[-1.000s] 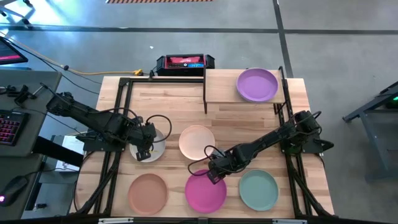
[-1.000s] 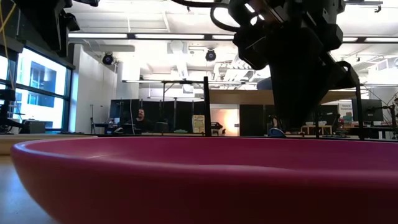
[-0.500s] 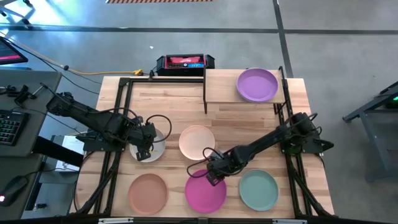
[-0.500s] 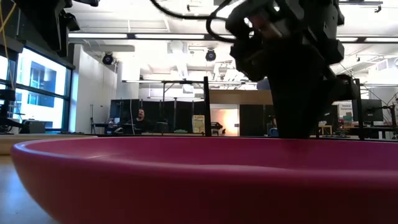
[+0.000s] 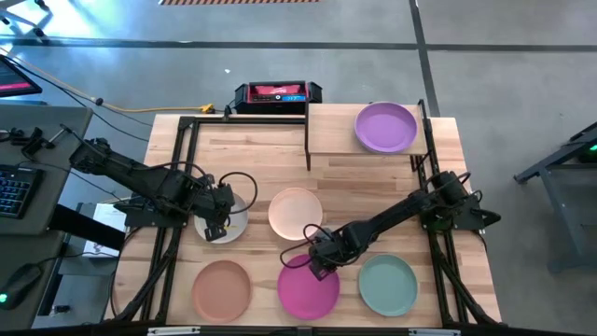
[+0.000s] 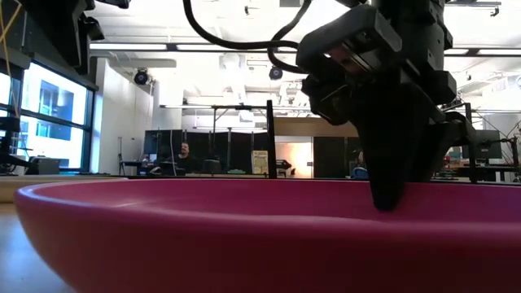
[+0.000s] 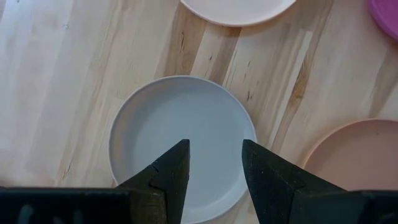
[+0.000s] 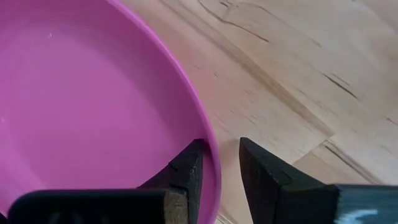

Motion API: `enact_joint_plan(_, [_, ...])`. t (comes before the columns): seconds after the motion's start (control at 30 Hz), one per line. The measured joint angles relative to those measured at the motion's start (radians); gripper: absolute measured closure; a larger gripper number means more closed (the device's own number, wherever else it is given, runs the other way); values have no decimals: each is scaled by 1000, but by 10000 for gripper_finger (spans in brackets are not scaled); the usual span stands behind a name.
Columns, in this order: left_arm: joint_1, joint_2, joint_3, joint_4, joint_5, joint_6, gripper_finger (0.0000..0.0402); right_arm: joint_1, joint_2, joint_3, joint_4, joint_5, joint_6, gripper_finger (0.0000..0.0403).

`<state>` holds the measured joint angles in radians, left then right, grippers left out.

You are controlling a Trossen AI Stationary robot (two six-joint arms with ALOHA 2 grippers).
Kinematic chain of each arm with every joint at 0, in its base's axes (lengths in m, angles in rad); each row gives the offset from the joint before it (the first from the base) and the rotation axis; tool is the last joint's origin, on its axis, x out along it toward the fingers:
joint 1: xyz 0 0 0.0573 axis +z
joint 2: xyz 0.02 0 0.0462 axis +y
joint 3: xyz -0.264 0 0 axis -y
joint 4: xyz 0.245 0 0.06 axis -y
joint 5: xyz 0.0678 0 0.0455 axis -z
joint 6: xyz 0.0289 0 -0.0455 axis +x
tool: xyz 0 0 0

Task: Place and stack plates onto a shelf
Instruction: Stack the pink plate on top of the purple plate on the shelf

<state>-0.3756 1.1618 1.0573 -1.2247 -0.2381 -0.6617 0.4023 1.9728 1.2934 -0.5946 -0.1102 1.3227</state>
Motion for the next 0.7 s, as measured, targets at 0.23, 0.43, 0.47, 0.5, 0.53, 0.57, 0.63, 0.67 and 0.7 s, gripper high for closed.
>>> enact_joint_plan(0.23, [0,0,0,0,-7,0,263,0,0,0,0,-28,38,378])
enact_joint_plan(0.43, [0,0,0,0,-8,0,263,0,0,1,-11,-59,49,393])
enact_joint_plan(0.47, [0,0,0,0,-8,0,263,0,-1,1,-13,-60,49,397])
enact_joint_plan(0.5, [0,0,0,0,-9,0,263,0,-3,1,-14,-60,49,399])
enact_joint_plan(0.53, [0,0,0,0,-8,0,263,0,-4,1,-16,-62,48,400])
enact_joint_plan(0.57, [0,0,0,0,-9,0,263,0,-5,1,-17,-63,49,400])
enact_joint_plan(0.63, [0,0,0,1,-9,0,263,0,-15,1,-30,-63,49,400])
enact_joint_plan(0.67, [0,0,0,3,-9,-1,263,0,-22,1,-33,-63,49,401])
enact_joint_plan(0.7, [0,0,0,5,-9,0,263,0,-30,1,-44,-62,49,402])
